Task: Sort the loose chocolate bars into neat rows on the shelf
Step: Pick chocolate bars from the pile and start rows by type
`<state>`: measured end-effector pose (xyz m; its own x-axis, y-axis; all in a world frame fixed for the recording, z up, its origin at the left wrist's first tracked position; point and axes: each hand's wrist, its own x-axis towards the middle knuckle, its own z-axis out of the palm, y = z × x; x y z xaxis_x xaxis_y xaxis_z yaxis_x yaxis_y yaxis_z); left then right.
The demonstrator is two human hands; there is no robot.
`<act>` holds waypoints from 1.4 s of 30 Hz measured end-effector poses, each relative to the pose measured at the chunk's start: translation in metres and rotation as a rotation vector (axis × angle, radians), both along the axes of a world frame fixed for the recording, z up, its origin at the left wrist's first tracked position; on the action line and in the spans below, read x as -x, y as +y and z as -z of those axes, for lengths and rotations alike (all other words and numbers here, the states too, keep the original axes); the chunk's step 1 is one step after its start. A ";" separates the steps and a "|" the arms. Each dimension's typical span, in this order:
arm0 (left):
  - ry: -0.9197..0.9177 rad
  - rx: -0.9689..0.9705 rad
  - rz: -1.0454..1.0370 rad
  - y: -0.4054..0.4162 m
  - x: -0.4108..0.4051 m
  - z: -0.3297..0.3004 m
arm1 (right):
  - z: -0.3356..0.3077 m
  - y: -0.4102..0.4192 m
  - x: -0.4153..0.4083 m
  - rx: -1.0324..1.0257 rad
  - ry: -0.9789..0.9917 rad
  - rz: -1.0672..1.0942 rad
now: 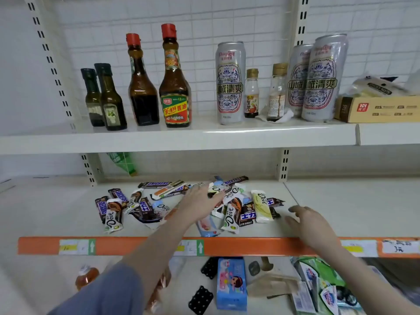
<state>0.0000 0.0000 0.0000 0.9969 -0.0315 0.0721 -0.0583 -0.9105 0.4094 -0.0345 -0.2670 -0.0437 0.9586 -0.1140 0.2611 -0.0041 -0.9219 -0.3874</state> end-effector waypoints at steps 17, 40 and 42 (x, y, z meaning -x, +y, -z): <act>0.104 -0.469 0.046 -0.023 -0.064 0.036 | 0.018 0.037 -0.054 -0.153 0.172 -0.007; 0.125 -0.021 -0.083 -0.089 -0.025 0.038 | 0.004 0.025 -0.038 -0.740 0.251 0.059; 0.087 -0.007 -0.107 -0.088 -0.021 0.039 | 0.002 0.022 -0.033 -0.721 0.223 0.067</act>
<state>0.0209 -0.0884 -0.0392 0.9970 0.0755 -0.0151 0.0752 -0.9125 0.4022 -0.0017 -0.2454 -0.0456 0.9648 -0.2433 -0.0995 -0.2004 -0.4359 -0.8774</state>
